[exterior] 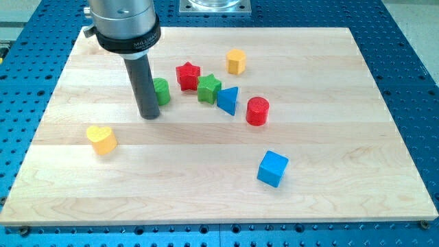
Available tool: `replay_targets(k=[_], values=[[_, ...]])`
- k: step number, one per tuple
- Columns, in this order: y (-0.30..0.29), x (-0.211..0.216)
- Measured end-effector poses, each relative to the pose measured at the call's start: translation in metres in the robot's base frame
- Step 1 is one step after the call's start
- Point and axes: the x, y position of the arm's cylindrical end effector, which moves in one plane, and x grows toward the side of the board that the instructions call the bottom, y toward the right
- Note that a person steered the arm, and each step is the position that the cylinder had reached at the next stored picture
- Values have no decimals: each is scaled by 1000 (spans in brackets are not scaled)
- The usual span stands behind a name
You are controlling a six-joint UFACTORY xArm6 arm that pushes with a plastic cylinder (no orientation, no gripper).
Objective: Place the heart diagonally to the bottom left side of the green circle
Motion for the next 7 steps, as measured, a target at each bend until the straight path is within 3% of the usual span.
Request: replay_targets(k=[2, 3, 4, 5, 6, 7], values=[[-66, -16], [-39, 27], [-5, 41], [-68, 108], [-148, 109], [-90, 97]])
